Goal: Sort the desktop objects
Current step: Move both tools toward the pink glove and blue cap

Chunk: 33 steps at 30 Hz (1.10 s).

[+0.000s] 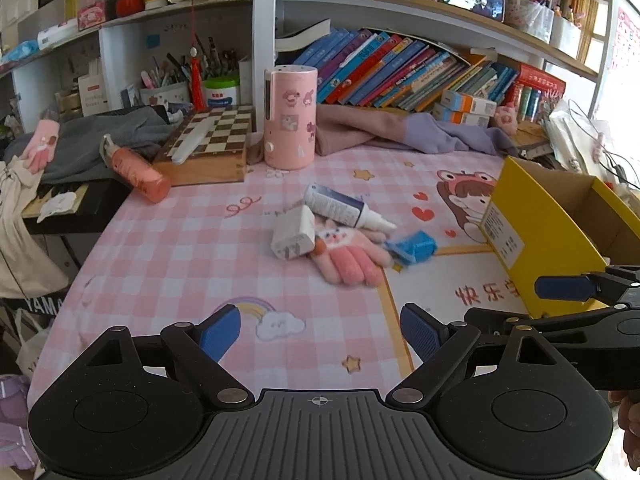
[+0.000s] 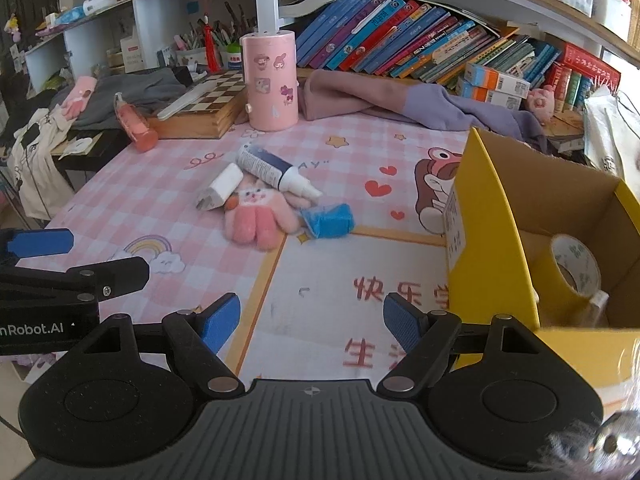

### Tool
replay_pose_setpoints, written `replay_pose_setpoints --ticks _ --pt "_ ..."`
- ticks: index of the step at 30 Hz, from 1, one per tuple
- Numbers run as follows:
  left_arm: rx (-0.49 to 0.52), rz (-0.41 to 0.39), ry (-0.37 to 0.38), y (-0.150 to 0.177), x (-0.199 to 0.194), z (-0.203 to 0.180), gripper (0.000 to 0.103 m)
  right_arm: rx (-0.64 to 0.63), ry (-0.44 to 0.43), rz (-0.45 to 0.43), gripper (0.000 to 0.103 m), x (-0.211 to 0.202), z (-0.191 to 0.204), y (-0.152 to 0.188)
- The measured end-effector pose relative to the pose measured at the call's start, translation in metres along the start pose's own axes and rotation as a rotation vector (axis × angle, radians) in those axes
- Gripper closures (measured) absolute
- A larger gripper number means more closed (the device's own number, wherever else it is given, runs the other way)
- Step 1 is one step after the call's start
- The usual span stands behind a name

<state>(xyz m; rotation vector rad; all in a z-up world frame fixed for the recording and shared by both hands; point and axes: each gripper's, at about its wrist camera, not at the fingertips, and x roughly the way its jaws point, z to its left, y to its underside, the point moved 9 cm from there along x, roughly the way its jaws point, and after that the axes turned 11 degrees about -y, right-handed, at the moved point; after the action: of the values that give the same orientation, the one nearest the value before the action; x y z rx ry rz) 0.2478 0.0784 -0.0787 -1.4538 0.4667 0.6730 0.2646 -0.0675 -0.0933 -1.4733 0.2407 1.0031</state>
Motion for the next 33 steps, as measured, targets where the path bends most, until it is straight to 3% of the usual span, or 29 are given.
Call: replay_pose_setpoints --ticks 20,33 --pt "-0.014 0.059 -0.056 -0.033 0.06 0.011 0.013 0.025 -0.055 0.053 0.023 0.067 -0.021 -0.041" --pt "-0.022 0.103 -0.052 -0.053 0.115 0.01 0.014 0.066 -0.026 0.109 0.025 0.119 -0.041 -0.056"
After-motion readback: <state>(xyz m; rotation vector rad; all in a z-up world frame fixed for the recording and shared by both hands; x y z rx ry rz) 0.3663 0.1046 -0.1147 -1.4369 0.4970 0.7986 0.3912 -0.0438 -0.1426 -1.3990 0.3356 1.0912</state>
